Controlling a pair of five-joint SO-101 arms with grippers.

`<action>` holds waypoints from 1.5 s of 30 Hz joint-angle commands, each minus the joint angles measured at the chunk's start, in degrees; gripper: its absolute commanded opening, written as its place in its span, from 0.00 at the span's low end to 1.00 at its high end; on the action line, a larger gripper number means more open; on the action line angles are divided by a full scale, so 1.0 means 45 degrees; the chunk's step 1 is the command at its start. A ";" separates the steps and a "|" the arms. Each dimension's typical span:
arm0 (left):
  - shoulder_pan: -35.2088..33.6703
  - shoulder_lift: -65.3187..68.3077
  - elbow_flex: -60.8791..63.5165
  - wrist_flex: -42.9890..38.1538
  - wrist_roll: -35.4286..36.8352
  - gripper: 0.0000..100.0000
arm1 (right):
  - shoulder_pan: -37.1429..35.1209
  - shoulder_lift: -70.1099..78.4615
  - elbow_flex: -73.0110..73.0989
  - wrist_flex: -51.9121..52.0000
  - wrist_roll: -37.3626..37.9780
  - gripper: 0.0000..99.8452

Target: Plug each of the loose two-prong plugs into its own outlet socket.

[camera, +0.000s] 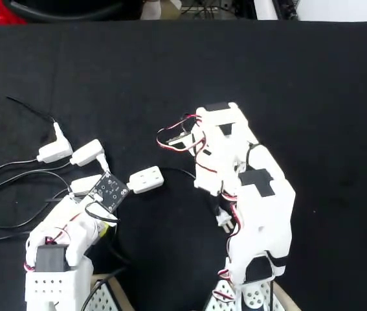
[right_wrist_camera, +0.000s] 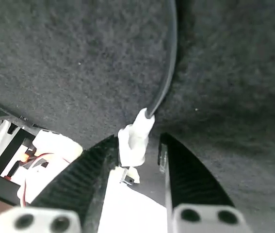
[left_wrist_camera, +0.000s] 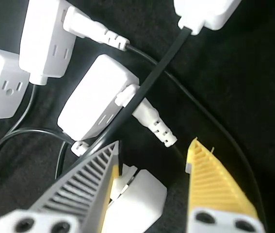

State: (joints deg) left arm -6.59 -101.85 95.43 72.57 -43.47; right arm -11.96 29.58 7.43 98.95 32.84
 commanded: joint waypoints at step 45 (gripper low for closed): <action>-0.0029 0.0059 -0.0186 -0.0020 0.0469 0.22 | -0.0313 -1.1556 0.5558 -0.3048 -0.1348 0.01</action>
State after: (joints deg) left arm -6.59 -101.85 95.43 72.57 -43.38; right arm -11.87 -2.15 23.60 94.20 31.52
